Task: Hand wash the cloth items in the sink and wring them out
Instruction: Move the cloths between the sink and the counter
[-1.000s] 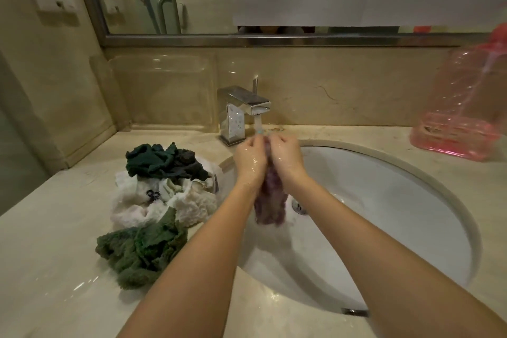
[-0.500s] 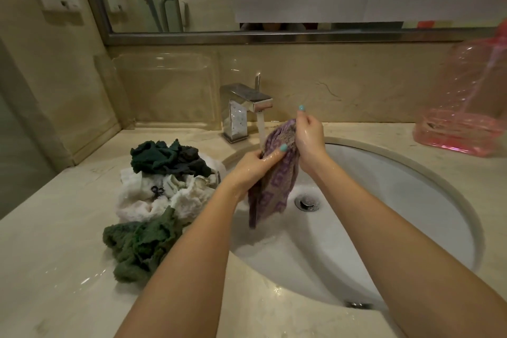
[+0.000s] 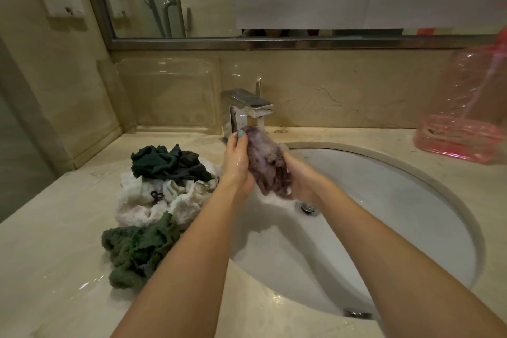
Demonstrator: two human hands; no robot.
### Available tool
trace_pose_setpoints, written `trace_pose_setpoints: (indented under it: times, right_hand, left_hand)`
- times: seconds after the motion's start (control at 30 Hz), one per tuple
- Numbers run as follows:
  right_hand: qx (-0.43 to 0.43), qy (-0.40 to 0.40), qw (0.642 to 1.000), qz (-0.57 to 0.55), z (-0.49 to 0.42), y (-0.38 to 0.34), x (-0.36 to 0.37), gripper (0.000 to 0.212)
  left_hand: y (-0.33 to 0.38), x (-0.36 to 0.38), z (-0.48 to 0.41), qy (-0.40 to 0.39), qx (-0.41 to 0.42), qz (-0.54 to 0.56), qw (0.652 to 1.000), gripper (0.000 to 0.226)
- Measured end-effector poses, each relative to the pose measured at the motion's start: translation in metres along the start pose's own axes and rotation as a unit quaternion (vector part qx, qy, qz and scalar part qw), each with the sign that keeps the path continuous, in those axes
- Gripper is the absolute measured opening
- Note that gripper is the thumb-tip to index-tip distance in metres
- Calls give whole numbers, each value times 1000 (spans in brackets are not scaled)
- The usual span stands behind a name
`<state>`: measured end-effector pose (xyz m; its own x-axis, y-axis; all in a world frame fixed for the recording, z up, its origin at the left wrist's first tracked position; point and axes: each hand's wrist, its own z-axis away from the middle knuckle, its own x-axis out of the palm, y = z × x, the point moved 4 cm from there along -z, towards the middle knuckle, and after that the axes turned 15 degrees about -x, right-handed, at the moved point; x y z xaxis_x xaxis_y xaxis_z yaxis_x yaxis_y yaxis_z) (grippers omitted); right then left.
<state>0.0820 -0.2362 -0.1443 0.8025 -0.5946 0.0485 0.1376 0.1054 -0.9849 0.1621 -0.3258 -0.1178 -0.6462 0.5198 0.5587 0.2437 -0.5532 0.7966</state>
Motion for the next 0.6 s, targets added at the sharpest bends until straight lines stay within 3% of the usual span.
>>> trace_pose_setpoints:
  times: [0.1,0.17,0.23,0.3,0.37,0.5,0.6]
  right_hand:
    - [38,-74,984,-160,1,10,13,77]
    - [3,-5,970,-242,-4,2,17,63]
    - [-99,91,976,-169,-6,-11,15,31]
    - [-210,155,962,-78,-1,-26,14,8]
    - [-297,174,939,11,7,-33,19,11]
    - [-388,180,892,147,23,-37,46,22]
    - [-288,240,914,155,0,-36,33,24]
  left_hand:
    - [-1,0,-2,39,-51,42,997,30]
    - [0,-6,-5,106,-13,-67,992,32]
    - [5,-6,-3,159,88,-231,956,21]
    - [6,2,1,191,148,-327,914,23]
    - [4,3,1,222,152,-353,896,22]
    - [0,-9,-10,199,38,-172,964,28]
    - [-2,2,4,166,64,-172,969,30]
